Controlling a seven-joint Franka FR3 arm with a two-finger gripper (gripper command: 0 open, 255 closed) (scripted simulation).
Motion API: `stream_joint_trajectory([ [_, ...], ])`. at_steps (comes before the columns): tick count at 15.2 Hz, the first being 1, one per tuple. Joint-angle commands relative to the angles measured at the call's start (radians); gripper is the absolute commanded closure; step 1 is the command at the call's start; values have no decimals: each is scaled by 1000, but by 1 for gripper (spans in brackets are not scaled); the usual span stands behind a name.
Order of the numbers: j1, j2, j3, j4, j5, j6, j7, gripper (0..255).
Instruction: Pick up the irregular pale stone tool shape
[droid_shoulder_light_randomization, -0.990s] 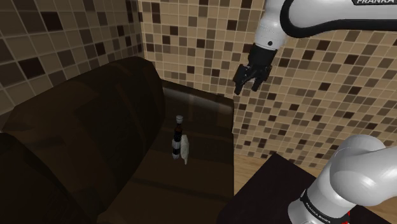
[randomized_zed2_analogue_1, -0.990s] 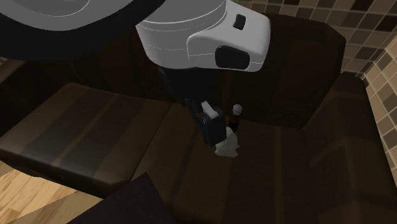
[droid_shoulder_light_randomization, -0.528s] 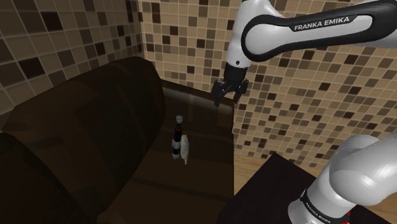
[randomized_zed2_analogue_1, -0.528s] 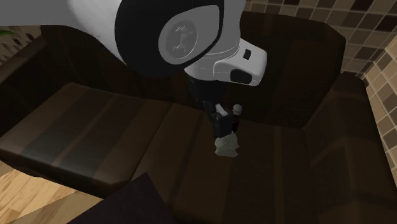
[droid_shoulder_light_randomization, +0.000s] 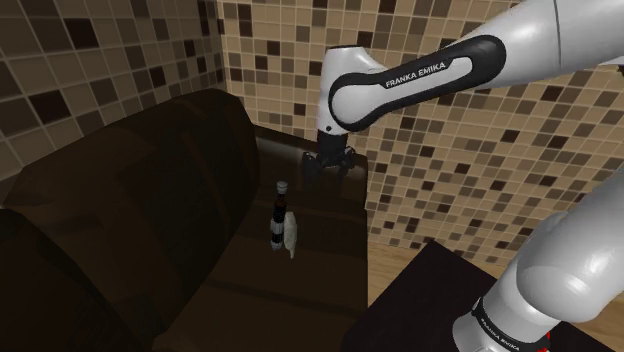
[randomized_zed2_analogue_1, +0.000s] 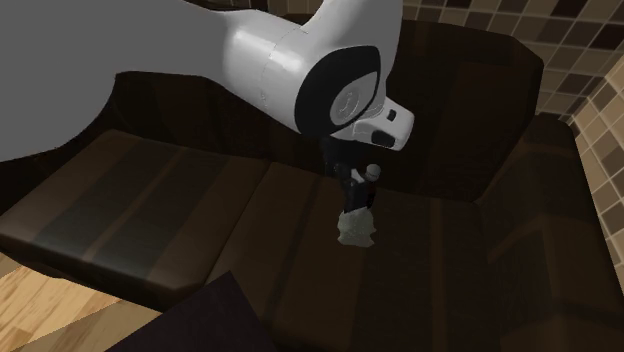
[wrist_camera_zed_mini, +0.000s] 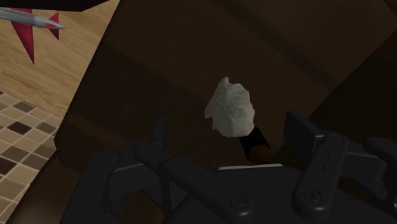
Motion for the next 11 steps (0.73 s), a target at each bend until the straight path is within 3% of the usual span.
stream_joint_trajectory([
  [1,-3,78,10,35,-18,24,37,0],
  [11,35,491,10,274,-127,94,225,0],
])
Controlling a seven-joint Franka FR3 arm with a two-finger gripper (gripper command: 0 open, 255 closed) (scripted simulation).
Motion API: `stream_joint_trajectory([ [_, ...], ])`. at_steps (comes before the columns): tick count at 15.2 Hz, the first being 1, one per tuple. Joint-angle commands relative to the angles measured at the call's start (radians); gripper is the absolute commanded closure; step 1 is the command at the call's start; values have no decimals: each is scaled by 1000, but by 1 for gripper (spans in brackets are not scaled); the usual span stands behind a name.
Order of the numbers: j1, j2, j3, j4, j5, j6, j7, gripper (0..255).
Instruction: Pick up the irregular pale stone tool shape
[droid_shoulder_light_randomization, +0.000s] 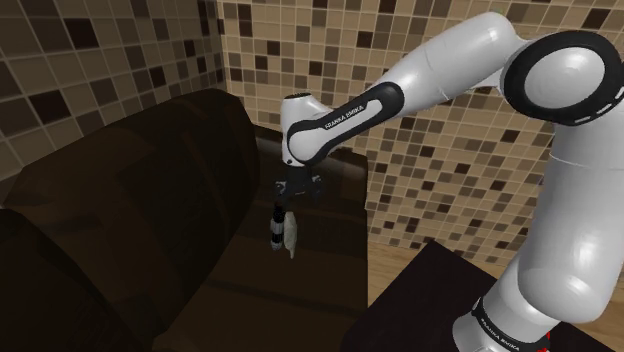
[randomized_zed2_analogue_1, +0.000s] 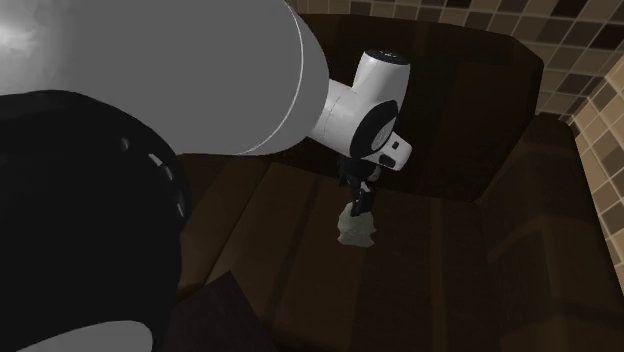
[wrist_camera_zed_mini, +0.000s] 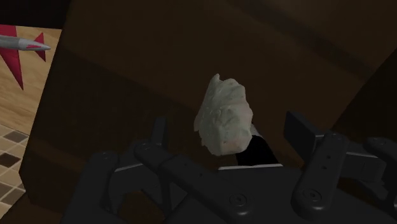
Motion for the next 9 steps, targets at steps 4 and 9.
stream_joint_trajectory([
  [4,30,191,-21,147,-37,0,63,0],
  [9,35,234,-28,139,-49,51,69,0],
])
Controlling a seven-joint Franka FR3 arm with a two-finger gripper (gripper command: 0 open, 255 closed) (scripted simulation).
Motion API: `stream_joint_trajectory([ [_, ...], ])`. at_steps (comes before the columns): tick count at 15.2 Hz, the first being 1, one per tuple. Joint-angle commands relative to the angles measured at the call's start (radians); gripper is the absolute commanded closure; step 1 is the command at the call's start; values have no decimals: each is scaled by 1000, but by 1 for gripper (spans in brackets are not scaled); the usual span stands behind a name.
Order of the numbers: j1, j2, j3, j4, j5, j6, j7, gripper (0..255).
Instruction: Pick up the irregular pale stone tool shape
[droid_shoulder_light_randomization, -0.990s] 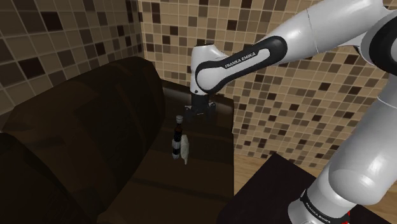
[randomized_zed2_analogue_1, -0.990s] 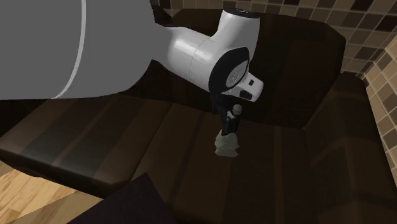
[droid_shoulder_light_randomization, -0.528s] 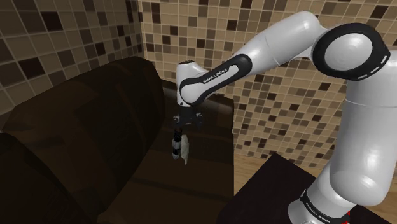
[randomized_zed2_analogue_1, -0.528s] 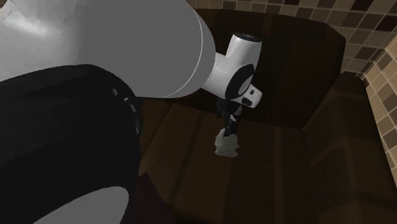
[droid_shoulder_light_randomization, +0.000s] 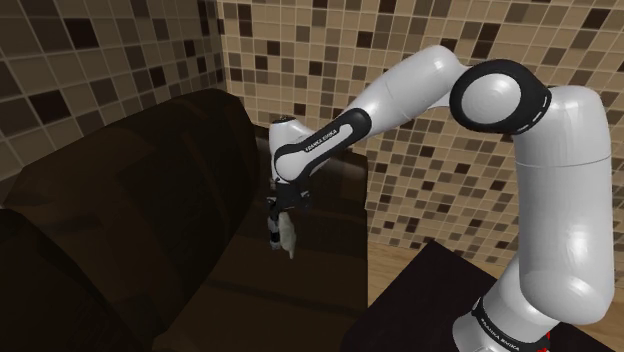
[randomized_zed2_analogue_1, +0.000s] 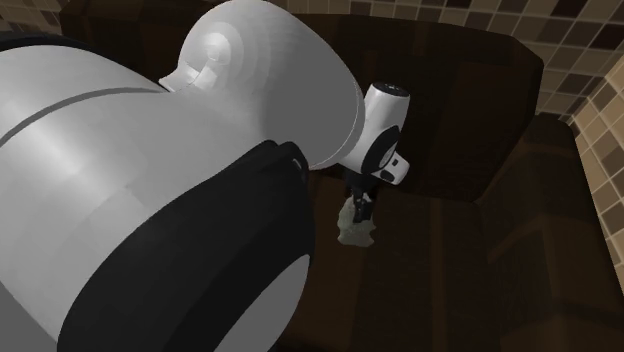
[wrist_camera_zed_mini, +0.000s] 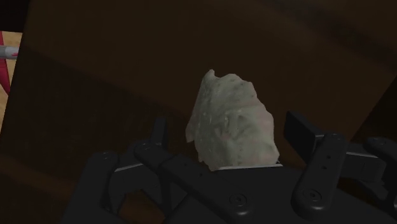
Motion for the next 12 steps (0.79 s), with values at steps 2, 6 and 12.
stream_joint_trajectory([
  [2,4,34,-6,0,-9,33,4,0],
  [6,4,32,-6,-1,-9,33,4,255],
  [12,4,32,-6,-1,-9,33,4,255],
])
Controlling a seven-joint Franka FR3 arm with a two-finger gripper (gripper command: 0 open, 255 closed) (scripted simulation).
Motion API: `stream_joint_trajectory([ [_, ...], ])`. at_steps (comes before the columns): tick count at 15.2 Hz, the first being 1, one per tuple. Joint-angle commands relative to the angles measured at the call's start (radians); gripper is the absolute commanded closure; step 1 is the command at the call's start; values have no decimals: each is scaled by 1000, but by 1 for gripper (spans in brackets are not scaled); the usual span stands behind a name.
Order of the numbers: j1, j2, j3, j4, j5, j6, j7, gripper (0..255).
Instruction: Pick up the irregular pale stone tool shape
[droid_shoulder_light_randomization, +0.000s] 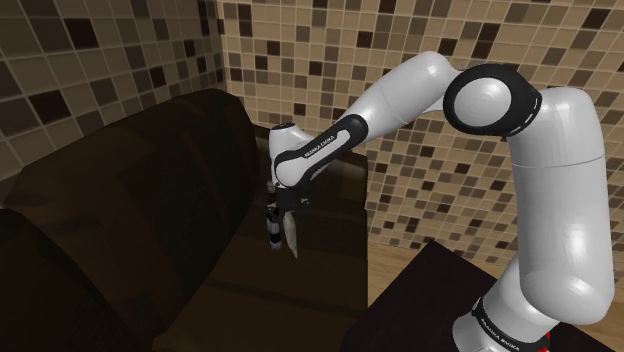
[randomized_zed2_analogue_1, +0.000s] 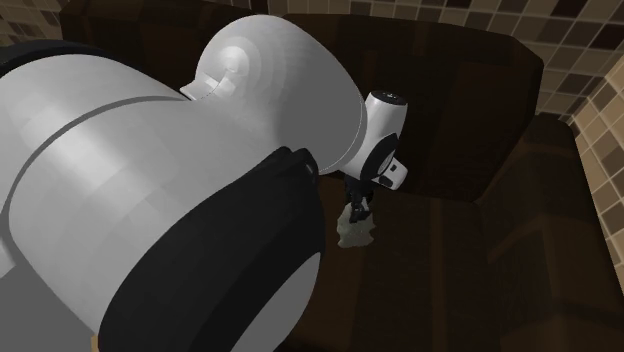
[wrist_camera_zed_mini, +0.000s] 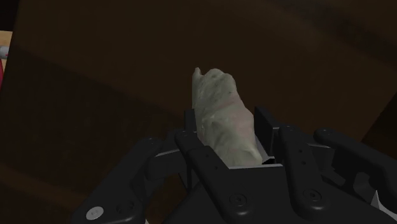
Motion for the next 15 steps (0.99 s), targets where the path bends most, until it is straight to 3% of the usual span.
stream_joint_trajectory([
  [1,0,1,0,0,0,0,0,255],
  [15,-14,-109,18,25,30,-132,-15,255],
])
